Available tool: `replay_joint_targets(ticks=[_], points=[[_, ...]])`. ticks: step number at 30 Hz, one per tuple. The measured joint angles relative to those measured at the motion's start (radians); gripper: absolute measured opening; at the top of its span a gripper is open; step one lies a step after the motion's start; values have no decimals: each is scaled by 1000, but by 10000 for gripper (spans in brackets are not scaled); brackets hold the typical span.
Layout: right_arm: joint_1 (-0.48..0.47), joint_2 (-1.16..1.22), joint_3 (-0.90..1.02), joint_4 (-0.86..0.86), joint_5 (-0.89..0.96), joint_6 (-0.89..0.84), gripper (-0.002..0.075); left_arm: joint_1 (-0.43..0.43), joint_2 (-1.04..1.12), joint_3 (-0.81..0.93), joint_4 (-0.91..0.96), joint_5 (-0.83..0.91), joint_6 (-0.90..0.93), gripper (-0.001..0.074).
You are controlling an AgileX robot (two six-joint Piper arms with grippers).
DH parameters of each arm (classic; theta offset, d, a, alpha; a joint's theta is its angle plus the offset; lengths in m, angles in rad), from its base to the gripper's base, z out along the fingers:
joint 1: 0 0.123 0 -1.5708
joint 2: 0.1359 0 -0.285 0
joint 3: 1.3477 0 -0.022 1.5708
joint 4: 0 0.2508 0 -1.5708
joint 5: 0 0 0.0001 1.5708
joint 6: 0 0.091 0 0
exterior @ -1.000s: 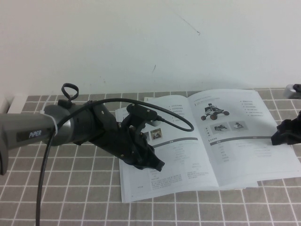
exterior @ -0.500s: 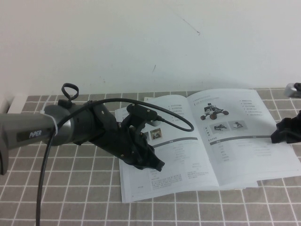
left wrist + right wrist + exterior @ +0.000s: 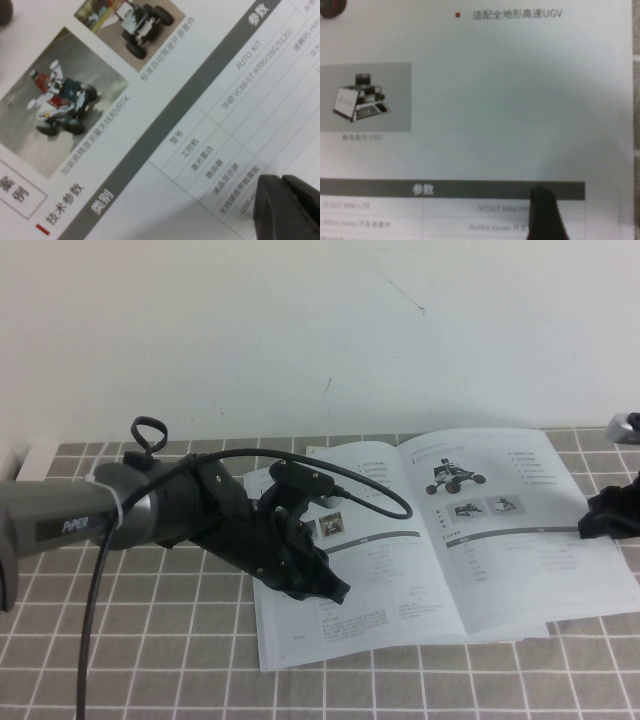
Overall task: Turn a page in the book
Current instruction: Open the closed book
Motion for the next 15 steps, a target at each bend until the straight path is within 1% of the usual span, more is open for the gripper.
replay_joint_targets(ticks=[7,15], points=[[0,1,0,12,12,-9,393,0,0,0,0,0,0,-4],[0,7,0,140,78,-120,393,0,0,0,0,0,0,-4]])
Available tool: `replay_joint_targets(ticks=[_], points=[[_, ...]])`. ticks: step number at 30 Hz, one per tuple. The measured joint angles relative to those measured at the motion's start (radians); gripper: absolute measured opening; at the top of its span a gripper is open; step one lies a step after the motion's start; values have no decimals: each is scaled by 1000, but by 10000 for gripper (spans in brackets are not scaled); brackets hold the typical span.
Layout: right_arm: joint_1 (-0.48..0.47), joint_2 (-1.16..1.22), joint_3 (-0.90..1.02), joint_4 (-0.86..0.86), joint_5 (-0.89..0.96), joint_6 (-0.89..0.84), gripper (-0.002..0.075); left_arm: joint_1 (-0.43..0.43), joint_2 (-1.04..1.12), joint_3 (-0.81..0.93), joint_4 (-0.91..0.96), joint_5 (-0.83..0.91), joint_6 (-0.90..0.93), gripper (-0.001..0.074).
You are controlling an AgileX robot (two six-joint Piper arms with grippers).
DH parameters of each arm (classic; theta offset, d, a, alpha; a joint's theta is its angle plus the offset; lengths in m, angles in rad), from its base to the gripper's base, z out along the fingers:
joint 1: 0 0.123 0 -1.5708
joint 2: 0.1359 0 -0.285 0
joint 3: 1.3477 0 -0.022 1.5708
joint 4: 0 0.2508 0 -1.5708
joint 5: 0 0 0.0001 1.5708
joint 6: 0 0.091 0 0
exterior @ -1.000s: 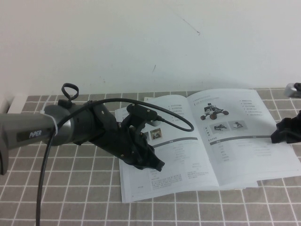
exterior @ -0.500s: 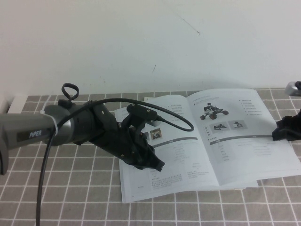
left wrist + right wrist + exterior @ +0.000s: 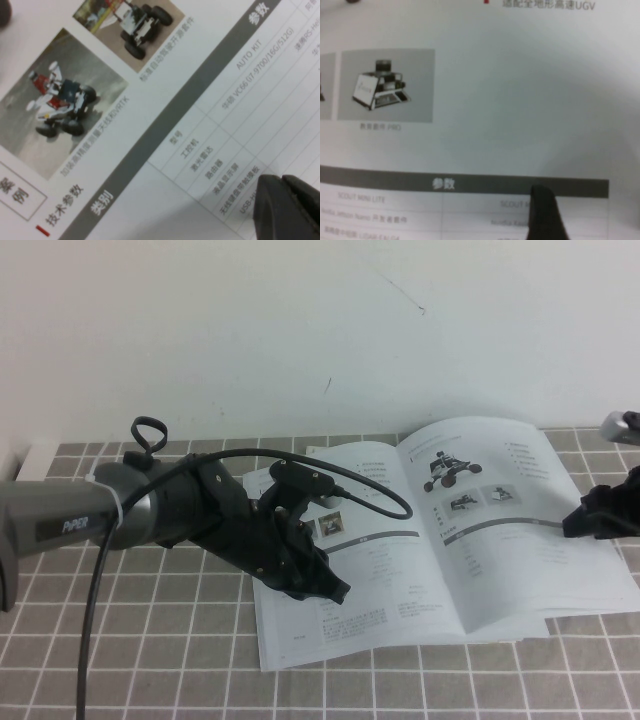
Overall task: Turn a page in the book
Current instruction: Open the closed book
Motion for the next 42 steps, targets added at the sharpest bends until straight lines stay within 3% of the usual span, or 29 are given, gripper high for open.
replay_joint_targets(ticks=[16,19,31,42], points=[[0,3,0,388,203,-283,393,0,3,0,-2,1,0,-4],[0,1,-12,331,158,-259,393,0,3,0,-2,2,0,-4],[0,-32,-100,-196,90,119,393,0,3,-1,0,3,2,-4],[0,10,-100,-264,92,191,393,0,3,-1,0,3,2,-4]])
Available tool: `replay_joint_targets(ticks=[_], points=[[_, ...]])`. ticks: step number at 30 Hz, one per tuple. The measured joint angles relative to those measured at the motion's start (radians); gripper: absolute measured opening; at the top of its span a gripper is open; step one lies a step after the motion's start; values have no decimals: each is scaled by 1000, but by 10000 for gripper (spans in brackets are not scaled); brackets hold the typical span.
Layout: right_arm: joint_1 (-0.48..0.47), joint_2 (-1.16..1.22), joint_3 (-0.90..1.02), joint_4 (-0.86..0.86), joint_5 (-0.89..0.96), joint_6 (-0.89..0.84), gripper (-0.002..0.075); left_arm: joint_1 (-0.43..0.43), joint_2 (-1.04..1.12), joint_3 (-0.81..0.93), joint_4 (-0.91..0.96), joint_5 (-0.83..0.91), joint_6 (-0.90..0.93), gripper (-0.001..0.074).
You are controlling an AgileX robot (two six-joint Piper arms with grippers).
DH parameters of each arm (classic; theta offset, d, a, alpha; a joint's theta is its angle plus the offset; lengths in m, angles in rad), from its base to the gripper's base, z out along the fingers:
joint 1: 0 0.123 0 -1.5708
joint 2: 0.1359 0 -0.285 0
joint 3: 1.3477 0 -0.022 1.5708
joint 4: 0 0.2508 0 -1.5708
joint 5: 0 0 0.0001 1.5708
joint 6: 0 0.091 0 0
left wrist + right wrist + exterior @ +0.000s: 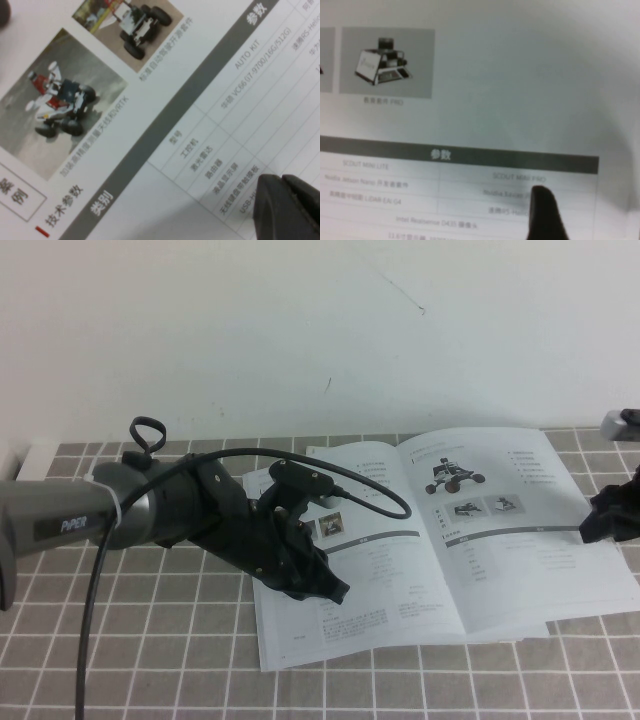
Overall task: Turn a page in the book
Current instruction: Open the closed book
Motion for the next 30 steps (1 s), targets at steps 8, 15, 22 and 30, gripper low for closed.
replay_joint_targets(ticks=[8,15,22,30], points=[[0,22,-2,11,12,2,393,0,0,0,0,2,0,-4],[0,26,-2,113,25,-71,393,0,0,0,0,2,0,-4],[0,28,-2,269,67,-183,393,0,0,0,0,2,0,-4],[0,35,-2,333,90,-228,393,0,0,0,0,2,0,-4]])
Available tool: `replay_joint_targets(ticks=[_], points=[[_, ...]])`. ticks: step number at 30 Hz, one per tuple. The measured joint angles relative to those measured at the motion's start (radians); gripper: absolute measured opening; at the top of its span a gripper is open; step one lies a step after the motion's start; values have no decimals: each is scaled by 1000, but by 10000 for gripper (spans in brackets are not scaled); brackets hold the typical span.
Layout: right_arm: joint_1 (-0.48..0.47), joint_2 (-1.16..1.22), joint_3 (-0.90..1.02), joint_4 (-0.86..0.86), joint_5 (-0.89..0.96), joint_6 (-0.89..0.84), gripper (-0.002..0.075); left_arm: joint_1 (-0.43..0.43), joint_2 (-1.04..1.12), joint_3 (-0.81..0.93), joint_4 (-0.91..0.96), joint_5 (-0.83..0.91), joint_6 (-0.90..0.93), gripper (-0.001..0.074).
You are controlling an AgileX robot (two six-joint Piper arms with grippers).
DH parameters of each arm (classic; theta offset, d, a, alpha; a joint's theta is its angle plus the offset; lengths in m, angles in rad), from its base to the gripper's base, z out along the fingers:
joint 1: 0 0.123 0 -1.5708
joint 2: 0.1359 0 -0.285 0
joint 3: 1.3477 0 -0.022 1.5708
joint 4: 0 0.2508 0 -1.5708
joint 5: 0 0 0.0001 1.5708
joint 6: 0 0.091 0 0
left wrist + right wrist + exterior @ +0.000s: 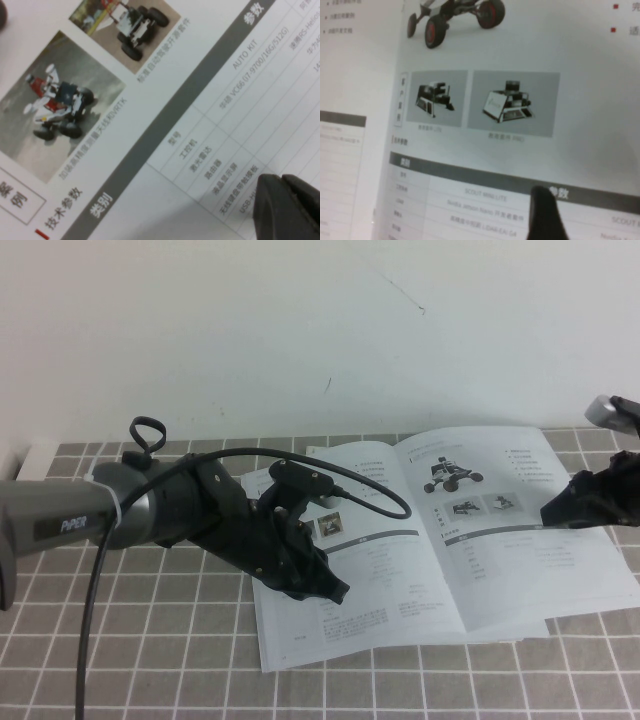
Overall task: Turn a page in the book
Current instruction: Open the closed book
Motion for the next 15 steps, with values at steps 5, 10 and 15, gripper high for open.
replay_joint_targets(ticks=[5,10,15], points=[[-3,-9,0,-51,-67,32,393,0,0,0,0,5,0,-4],[-10,-25,-2,-165,-116,86,393,0,2,0,0,7,0,-4],[-10,-20,-2,-215,-113,97,393,0,2,-2,0,9,2,-4]])
